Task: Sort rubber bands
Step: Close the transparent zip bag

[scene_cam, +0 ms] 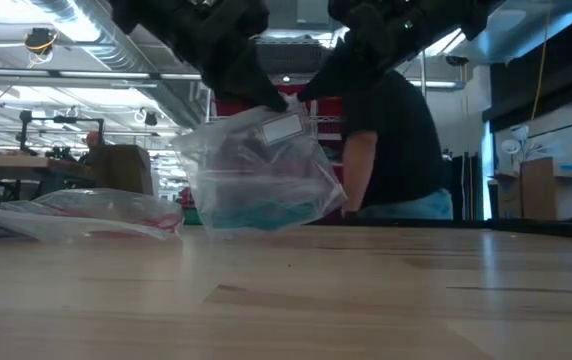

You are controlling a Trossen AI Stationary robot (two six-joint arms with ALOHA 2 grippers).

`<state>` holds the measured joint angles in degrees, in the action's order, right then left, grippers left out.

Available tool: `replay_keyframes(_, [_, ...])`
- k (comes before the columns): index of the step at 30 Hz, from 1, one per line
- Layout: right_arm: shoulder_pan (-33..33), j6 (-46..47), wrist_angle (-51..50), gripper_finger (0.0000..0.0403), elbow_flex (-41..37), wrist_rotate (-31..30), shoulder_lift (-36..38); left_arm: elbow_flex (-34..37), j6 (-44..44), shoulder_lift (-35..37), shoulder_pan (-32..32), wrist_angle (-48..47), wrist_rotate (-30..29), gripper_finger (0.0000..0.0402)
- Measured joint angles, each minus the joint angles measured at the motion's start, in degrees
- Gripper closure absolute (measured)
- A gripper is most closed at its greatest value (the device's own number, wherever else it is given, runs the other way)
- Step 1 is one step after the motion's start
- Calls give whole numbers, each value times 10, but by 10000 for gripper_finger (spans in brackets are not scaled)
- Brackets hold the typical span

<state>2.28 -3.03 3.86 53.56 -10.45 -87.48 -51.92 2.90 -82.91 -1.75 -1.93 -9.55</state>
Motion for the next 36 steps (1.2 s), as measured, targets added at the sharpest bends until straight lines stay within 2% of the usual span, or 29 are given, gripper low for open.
replay_keyframes(10, [-1,-3,-10,403,0,-5,0,2,13,0,-1,-87,4,373])
replay_keyframes(13, [-1,-1,-10,403,0,4,0,2,14,0,-1,-82,4,373])
replay_keyframes(18, [-1,53,-10,398,0,14,0,2,14,4,-1,-70,3,373])
replay_keyframes(28, [-1,48,10,293,0,76,-18,1,14,14,0,-39,2,373])
replay_keyframes(36, [0,19,56,277,0,64,-34,1,12,14,-1,-31,1,373])
